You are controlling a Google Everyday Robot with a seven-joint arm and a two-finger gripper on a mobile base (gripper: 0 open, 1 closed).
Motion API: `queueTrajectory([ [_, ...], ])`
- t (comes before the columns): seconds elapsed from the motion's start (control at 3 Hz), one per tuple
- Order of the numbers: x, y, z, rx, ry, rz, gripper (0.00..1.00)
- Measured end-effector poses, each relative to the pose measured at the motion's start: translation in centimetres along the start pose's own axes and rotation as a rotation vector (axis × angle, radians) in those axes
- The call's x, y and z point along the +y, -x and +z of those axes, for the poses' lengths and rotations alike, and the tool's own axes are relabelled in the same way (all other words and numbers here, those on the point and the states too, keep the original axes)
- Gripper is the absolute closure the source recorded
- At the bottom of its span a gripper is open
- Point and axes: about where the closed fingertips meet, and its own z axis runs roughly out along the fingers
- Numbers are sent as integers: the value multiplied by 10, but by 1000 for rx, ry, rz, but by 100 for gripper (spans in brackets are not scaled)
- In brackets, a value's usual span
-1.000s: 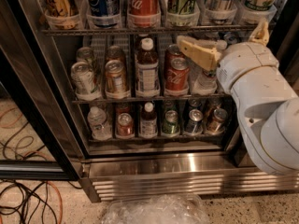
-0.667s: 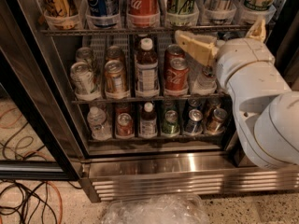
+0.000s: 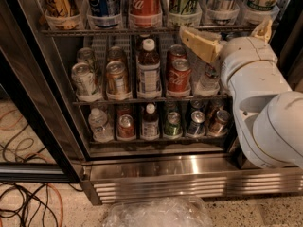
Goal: Pick redbull can from top shelf of fridge
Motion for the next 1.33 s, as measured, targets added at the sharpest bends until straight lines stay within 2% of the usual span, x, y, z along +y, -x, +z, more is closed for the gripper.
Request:
queueTrajectory([
  [0.67, 0, 0, 0, 0, 0, 0, 37],
  [1.33, 0, 0, 0, 0, 0, 0, 23],
])
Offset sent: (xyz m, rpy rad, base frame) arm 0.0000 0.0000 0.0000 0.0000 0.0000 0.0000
